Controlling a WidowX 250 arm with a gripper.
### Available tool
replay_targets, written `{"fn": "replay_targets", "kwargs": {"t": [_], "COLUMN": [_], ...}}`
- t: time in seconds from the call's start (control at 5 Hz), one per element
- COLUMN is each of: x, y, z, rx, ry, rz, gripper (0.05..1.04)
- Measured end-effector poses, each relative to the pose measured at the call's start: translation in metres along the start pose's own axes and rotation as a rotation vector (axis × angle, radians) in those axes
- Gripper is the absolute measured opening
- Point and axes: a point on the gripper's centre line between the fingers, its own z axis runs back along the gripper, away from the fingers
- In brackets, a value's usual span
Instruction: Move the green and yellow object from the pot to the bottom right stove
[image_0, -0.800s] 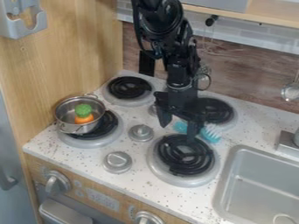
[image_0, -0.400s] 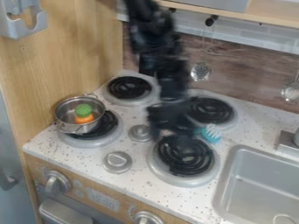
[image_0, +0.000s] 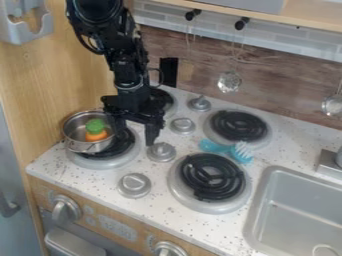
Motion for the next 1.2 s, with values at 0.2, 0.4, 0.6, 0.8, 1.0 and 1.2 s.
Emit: {"fn": "replay_targets", "kwargs": {"t": [0.2, 0.4, 0.6, 0.8, 1.0, 1.2], "x": [0.000, 0.010, 0.019, 0.015, 0.012, 0.011], "y": [0.018, 0.043, 0.054, 0.069, 0.075, 0.076], "z": [0.007, 0.016, 0.013, 0.000, -0.014, -0.025], "rx": [0.044, 0.084, 0.097, 0.095, 0.087, 0.078], "ry": [-0.001, -0.026, -0.016, 0.023, 0.072, 0.119], "rz": [0.022, 0.074, 0.097, 0.142, 0.160, 0.161], "gripper": [1.000, 1.000, 0.999, 1.000, 0.999, 0.999]}}
